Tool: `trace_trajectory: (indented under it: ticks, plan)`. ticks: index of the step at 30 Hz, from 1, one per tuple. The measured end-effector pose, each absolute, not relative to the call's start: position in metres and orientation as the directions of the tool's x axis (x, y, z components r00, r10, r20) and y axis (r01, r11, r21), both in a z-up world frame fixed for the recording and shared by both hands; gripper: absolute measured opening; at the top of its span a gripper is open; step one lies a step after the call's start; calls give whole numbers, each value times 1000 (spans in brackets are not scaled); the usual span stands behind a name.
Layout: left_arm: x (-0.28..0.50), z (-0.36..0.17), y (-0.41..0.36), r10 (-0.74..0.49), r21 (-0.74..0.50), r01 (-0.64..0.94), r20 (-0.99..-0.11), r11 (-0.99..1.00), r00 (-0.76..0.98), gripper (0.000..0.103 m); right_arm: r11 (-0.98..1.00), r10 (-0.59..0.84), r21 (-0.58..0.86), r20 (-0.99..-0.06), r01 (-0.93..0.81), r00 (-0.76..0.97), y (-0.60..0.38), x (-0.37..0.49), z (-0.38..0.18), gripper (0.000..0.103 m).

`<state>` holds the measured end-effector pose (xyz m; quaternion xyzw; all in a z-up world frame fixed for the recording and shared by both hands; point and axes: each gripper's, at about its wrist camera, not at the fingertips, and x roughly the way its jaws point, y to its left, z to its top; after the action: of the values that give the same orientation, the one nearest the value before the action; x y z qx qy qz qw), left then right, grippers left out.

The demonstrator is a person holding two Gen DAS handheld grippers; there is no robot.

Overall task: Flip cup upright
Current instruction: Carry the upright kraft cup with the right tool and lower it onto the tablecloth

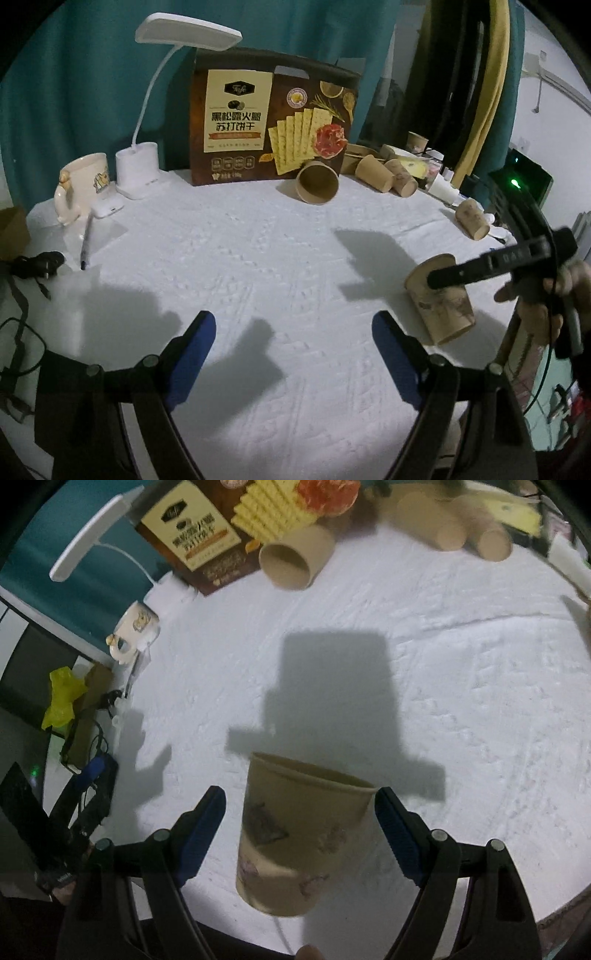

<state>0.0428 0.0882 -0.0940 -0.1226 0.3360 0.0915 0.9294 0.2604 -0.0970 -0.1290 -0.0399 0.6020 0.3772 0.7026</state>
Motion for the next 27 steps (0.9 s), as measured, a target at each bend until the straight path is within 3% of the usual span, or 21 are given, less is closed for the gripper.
trace_trajectory:
  ticks: [7, 10, 16, 21, 27]
  plan:
    - [36, -103, 95, 50, -216, -241, -639, 946, 767, 87, 713, 445, 384, -894, -586, -45, -82, 263, -139, 81]
    - [34, -109, 103, -5, -297, -237, -633, 925, 774, 87, 706, 444, 388, -894, -592, -56, -81, 263, -139, 68]
    - [35, -109, 101, -1, -293, -236, -630, 926, 777, 87, 697, 459, 376, -888, -611, -24, -83, 264, -130, 67]
    - [36, -112, 98, -16, -307, -238, -641, 921, 767, 87, 694, 487, 267, -858, -669, 163, -83, 262, -105, 66]
    - [33, -108, 98, 1, -312, -258, -636, 914, 772, 87, 703, 532, 112, -738, -702, 415, -88, 244, -99, 66]
